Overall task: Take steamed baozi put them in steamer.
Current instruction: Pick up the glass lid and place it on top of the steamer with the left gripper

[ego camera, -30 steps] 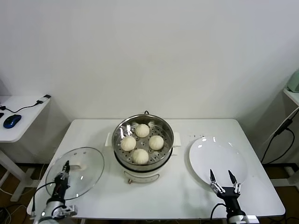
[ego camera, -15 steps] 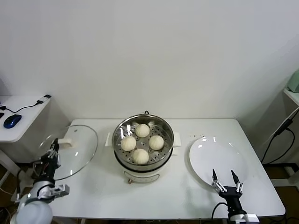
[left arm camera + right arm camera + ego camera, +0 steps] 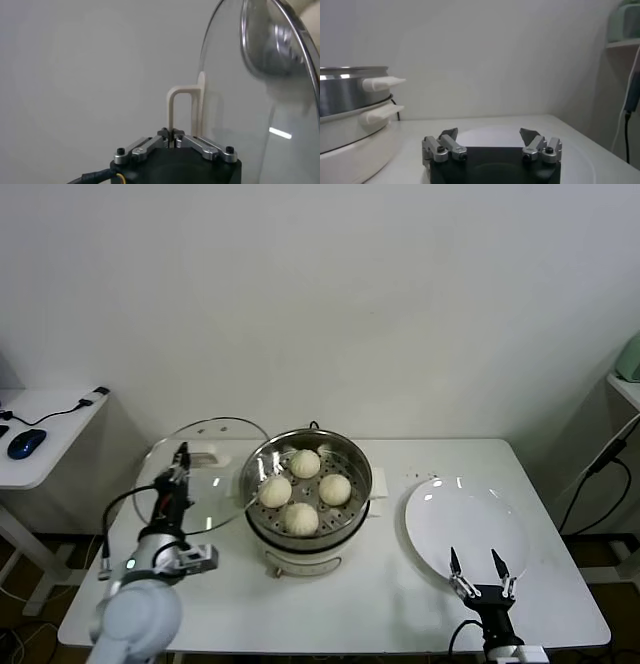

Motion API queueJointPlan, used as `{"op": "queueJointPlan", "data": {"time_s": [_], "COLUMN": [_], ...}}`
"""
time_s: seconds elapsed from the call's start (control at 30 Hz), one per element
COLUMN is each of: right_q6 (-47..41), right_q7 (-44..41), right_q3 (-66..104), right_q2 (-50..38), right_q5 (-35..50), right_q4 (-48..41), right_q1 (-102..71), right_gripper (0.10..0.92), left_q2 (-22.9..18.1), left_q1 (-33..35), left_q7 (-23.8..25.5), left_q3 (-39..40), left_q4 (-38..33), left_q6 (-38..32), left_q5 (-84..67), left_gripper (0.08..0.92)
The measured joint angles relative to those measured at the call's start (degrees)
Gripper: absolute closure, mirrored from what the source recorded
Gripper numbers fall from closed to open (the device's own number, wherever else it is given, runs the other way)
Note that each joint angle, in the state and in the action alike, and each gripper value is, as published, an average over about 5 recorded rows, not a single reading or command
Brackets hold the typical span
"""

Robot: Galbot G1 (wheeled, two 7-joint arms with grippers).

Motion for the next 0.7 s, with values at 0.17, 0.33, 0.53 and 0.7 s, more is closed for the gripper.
{"op": "queueJointPlan", "data": {"time_s": [0.17, 0.33, 0.53, 0.7], "right_q6": [0.29, 0.73, 1.28, 1.85], "right_q7": [0.16, 0.28, 0.40, 0.55], "right_q3": [-0.01, -0.01, 0.34, 0.59], "right_q2": [-0.07, -0.07, -0.27, -0.57], "right_q5": [-0.27, -0.34, -0.31, 0.14], "right_q4": [0.04, 0.04, 0.03, -0.19], "right_q1": [-0.07, -0.32, -0.60, -0.90], "right_gripper": [0.203, 0.203, 0.202, 0.203], "left_q2": [-2.76, -6.53, -11.26, -14.78], "left_q1": [-3.13, -5.66, -7.66, -8.63], "left_q7": [2.70, 4.04, 4.53, 4.54], "left_q3": [7.40, 13.64, 19.05, 22.12], "left_q4": [-0.45, 0.59, 3.33, 6.11], "left_q6": [4.57, 7.16, 8.94, 9.85], "left_q5": [4.53, 9.32, 14.49, 18.03], "left_gripper": [0.867, 0.867, 0.867, 0.867]}}
